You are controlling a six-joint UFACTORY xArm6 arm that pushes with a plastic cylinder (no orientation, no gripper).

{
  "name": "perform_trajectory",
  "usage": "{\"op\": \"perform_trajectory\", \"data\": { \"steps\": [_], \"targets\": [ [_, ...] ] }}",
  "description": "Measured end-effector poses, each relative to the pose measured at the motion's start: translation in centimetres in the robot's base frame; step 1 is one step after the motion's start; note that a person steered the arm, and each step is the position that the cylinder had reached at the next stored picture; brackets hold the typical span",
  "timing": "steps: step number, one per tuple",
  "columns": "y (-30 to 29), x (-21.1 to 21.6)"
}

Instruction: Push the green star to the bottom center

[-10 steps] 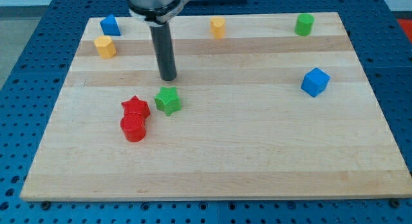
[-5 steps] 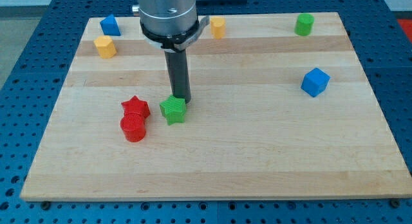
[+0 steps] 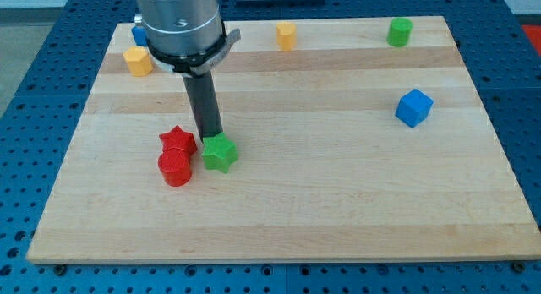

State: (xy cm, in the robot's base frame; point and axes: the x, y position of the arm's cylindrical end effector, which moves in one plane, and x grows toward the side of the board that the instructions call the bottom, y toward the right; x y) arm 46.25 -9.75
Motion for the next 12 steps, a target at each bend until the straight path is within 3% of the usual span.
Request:
{"op": "perform_trajectory", "data": {
  "steps": [5, 10, 12],
  "targets": [
    [5.0, 6.9],
    [2.9, 6.8],
    [-0.5, 6.7]
  ]
}}
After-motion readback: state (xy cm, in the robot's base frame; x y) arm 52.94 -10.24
